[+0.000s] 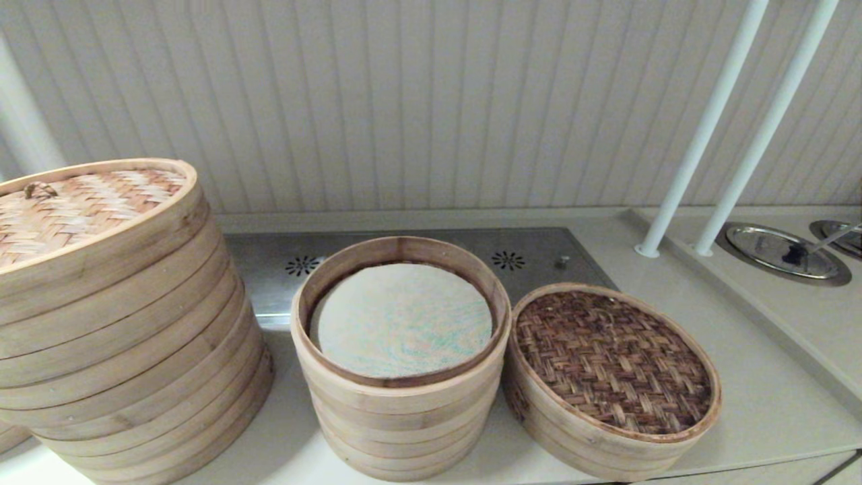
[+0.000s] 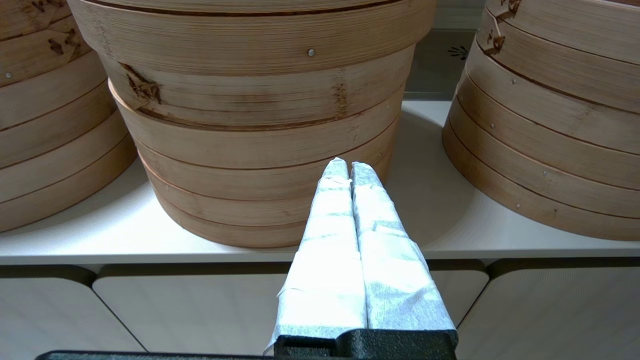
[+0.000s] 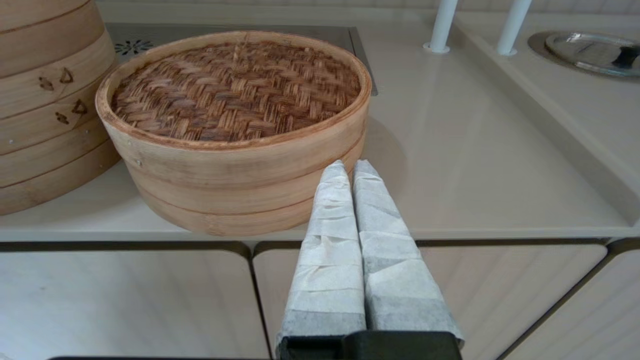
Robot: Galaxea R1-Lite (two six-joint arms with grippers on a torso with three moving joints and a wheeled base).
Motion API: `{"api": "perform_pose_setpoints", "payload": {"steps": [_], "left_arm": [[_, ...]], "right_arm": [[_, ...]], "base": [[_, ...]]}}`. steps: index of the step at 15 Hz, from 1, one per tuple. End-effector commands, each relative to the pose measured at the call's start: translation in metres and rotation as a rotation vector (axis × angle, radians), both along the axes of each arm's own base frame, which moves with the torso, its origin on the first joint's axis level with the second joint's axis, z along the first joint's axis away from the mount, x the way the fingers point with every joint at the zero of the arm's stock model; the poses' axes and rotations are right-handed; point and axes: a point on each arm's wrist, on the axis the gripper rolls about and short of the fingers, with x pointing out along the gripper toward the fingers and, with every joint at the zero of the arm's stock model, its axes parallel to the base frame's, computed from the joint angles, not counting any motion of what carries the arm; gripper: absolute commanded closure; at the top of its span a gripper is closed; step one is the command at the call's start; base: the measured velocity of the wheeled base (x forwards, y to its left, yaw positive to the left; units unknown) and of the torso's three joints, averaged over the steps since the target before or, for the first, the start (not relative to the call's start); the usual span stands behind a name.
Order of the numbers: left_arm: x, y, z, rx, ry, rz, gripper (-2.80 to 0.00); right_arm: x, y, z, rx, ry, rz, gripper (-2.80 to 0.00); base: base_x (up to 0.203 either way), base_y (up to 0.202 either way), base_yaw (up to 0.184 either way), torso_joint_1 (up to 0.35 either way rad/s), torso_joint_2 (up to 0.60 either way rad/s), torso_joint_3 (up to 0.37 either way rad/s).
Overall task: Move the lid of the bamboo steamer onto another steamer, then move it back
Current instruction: Pick up the steamer
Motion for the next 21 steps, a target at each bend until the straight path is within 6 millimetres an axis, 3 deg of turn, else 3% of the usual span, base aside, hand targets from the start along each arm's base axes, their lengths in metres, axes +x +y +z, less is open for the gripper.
{"api": "perform_pose_setpoints", "payload": {"steps": [1, 12, 15, 18, 21], "left_arm": [[0.000, 0.000, 0.000, 0.000, -0.001, 0.001, 0.00], [0.000, 0.000, 0.000, -0.002, 0.001, 0.001, 0.00], [0.000, 0.000, 0.000, 0.000, -0.001, 0.001, 0.00], [0.000, 0.000, 0.000, 0.000, 0.001, 0.001, 0.00], [0.000, 0.000, 0.000, 0.000, -0.001, 0.001, 0.00]], "right_arm": [[0.000, 0.000, 0.000, 0.002, 0.004, -0.001, 0.00], [0.000, 0.000, 0.001, -0.012, -0.001, -0.002, 0.00], [0.007, 0.000, 0.003, -0.033, 0.082, 0.000, 0.00], [0.028, 0.001, 0.018, -0.007, 0.176, 0.009, 0.00], [0.068, 0.002, 0.040, 0.058, 0.205, 0.027, 0.00]], "base": [[0.000, 0.000, 0.000, 0.000, 0.00, 0.000], [0.000, 0.000, 0.000, 0.000, 0.00, 0.000], [0.000, 0.000, 0.000, 0.000, 0.00, 0.000], [0.000, 0.000, 0.000, 0.000, 0.00, 0.000], [0.000, 0.000, 0.000, 0.000, 0.00, 0.000]]}}
